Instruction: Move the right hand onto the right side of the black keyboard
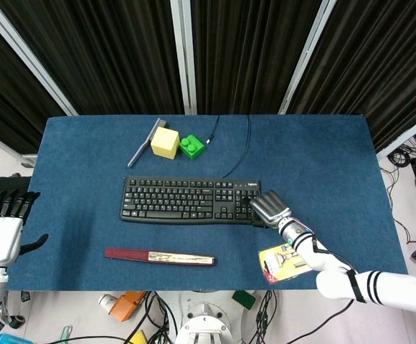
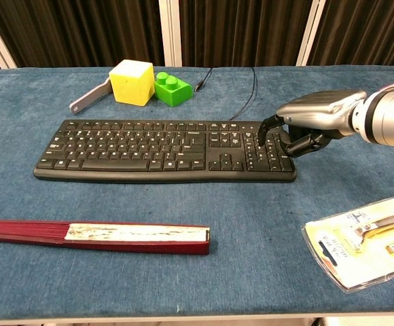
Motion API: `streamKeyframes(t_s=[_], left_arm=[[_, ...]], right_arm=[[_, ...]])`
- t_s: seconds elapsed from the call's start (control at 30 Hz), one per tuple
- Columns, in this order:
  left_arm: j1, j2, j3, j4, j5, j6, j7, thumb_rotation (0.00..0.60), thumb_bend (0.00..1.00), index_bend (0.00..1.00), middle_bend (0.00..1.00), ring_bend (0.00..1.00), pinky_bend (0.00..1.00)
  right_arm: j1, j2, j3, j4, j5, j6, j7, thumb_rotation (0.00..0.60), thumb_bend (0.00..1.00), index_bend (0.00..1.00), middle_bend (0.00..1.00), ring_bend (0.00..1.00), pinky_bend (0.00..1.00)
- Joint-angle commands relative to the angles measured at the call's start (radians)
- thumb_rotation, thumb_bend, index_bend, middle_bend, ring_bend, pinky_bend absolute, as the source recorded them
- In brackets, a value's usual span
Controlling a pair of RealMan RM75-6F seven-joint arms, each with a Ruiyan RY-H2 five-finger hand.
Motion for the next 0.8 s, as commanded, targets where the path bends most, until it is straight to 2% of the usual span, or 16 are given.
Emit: streamKeyframes(t_s=[0.03, 0.33, 0.5, 0.63, 0.7, 0.77, 0.8], left_arm=[[0.001, -0.002, 0.001, 0.002, -0.001, -0.001, -0.001, 0.600, 0.16, 0.14, 0.14, 0.08, 0.00], [0.004, -0.006, 0.002, 0.012, -0.005, 0.001, -0.007, 0.600, 0.16, 0.14, 0.14, 0.08, 0.00], [0.005, -0.003, 0.000, 0.011, -0.003, 0.006, -0.009, 0.600, 0.16, 0.14, 0.14, 0.08, 0.00], [0.005, 0.000, -0.001, 0.009, -0.001, 0.010, -0.012, 0.600, 0.16, 0.14, 0.14, 0.08, 0.00], [0.005, 0.000, -0.002, 0.009, 0.000, 0.011, -0.015, 0.600, 0.16, 0.14, 0.14, 0.08, 0.00], [0.004, 0.000, -0.003, 0.009, 0.002, 0.011, -0.017, 0.600, 0.16, 0.14, 0.14, 0.08, 0.00], [0.003, -0.001, -0.003, 0.009, 0.003, 0.010, -0.017, 0.600, 0.16, 0.14, 0.14, 0.08, 0.00]], right_arm=[[0.011, -0.008, -0.010, 0.010, 0.013, -0.002, -0.003, 0.291, 1.00, 0.30, 0.94, 1.00, 1.00], [0.033, -0.014, -0.033, 0.012, 0.031, 0.020, 0.001, 0.289, 1.00, 0.30, 0.95, 1.00, 1.00], [0.007, 0.045, -0.027, -0.051, -0.018, 0.092, 0.032, 0.290, 1.00, 0.30, 0.95, 1.00, 1.00], [-0.052, 0.126, -0.028, -0.124, -0.086, 0.210, 0.059, 0.289, 1.00, 0.26, 0.95, 1.00, 1.00], [-0.102, 0.177, -0.036, -0.160, -0.127, 0.289, 0.082, 0.288, 0.95, 0.22, 0.93, 0.98, 0.98], [-0.164, 0.220, -0.049, -0.180, -0.176, 0.387, 0.103, 0.279, 0.77, 0.16, 0.82, 0.86, 0.89], [-0.193, 0.233, -0.055, -0.183, -0.197, 0.433, 0.112, 0.278, 0.66, 0.13, 0.72, 0.76, 0.81]])
